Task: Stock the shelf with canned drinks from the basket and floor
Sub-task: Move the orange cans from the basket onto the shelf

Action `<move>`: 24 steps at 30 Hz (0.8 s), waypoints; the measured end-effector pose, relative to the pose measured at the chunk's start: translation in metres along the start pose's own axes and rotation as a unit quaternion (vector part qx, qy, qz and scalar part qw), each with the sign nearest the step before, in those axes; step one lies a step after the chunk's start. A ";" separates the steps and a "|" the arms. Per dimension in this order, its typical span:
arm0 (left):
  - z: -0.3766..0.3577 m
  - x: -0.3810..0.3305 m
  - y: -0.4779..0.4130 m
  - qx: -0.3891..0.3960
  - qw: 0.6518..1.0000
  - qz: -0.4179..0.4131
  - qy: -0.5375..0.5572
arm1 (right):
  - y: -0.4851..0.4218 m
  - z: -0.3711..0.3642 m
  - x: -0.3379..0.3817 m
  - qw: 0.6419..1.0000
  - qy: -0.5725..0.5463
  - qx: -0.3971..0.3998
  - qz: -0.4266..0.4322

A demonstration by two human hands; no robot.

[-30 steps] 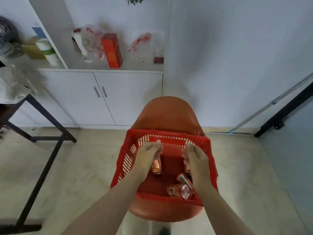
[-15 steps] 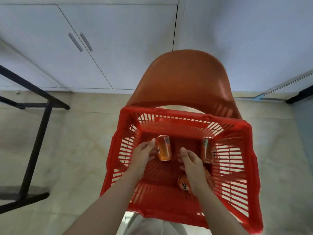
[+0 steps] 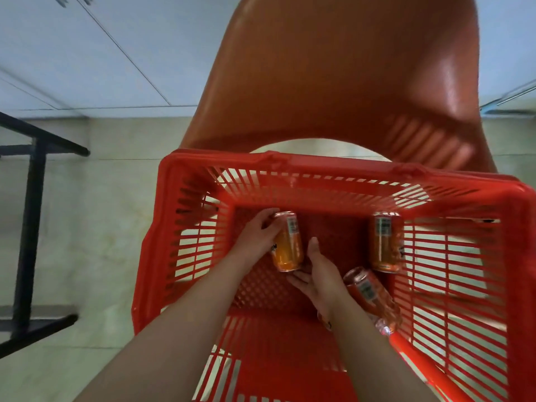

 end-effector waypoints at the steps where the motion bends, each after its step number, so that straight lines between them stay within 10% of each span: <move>1: 0.000 -0.003 -0.002 -0.002 1.000 -0.003 -0.012 | -0.002 -0.001 0.001 1.000 -0.005 -0.001 0.000; 10: 0.012 -0.025 0.022 -0.037 0.998 -0.036 -0.022 | 0.026 -0.011 0.023 0.997 0.052 0.018 0.052; 24: -0.011 -0.155 0.223 0.185 0.965 -0.137 -0.123 | 0.222 0.023 0.106 0.976 -0.129 -0.021 0.173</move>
Point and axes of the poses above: each hand's wrist, its own y-axis away from the middle knuckle, its own z-axis out of the back of the hand, x = y × z, the point moved 6 cm from there along -y, towards the middle knuckle, and after that the axes turned 12 degrees about z, right-handed, at the moved point
